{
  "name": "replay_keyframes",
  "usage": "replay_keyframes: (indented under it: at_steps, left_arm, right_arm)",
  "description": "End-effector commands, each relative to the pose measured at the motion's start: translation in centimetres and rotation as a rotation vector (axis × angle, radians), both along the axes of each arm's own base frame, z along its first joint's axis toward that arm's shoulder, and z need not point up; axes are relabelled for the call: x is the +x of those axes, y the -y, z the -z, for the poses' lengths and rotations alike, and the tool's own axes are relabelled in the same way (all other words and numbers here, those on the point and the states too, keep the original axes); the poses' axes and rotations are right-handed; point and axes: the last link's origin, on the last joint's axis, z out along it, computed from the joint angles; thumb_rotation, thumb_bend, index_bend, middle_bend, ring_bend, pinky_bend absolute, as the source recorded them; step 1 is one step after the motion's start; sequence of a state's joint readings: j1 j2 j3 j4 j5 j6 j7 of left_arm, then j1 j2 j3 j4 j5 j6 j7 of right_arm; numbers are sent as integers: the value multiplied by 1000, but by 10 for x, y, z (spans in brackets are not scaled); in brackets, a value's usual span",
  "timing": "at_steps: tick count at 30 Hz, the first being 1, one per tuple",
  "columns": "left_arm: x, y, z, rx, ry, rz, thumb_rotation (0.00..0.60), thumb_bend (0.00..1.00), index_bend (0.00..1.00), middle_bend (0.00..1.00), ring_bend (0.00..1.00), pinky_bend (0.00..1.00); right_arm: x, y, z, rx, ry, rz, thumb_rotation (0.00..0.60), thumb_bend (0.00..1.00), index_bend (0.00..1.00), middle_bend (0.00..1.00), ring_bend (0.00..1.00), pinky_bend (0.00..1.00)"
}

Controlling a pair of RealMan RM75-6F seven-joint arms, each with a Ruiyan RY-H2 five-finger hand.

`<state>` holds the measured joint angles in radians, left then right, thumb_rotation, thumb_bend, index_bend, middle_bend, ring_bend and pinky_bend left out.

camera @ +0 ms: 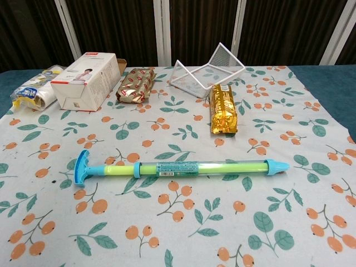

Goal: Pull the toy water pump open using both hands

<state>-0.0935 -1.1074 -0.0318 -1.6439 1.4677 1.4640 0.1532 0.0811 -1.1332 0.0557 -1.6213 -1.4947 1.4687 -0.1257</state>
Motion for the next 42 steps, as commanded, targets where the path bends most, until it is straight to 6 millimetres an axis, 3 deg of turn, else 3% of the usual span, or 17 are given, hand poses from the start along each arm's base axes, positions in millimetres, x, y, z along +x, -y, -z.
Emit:
replay_keyframes:
  at_steps: [1, 30, 35, 40, 42]
  left_arm:
    - [-1, -1, -1, 7, 3, -7, 600, 51, 0, 0, 0, 0]
    - [-4, 0, -3, -13, 10, -47, 600, 51, 0, 0, 0, 0]
    - [12, -15, 5, -42, -40, 9, 600, 91, 31, 0, 0, 56]
    - [45, -44, 21, -73, -28, 57, 600, 187, 224, 31, 0, 127]
    - [61, -55, 32, -100, -15, 72, 600, 216, 257, 56, 2, 138]
  right_arm:
    - [0, 0, 0, -1, 4, 9, 600, 335, 0, 0, 0, 0]
    - [6, 3, 11, 57, 22, 0, 600, 335, 0, 0, 0, 0]
    - [6, 3, 12, 64, 22, -4, 600, 335, 0, 0, 0, 0]
    - [5, 3, 12, 70, 43, 15, 600, 335, 0, 0, 0, 0]
    - [5, 3, 12, 72, 45, 16, 600, 335, 0, 0, 0, 0]
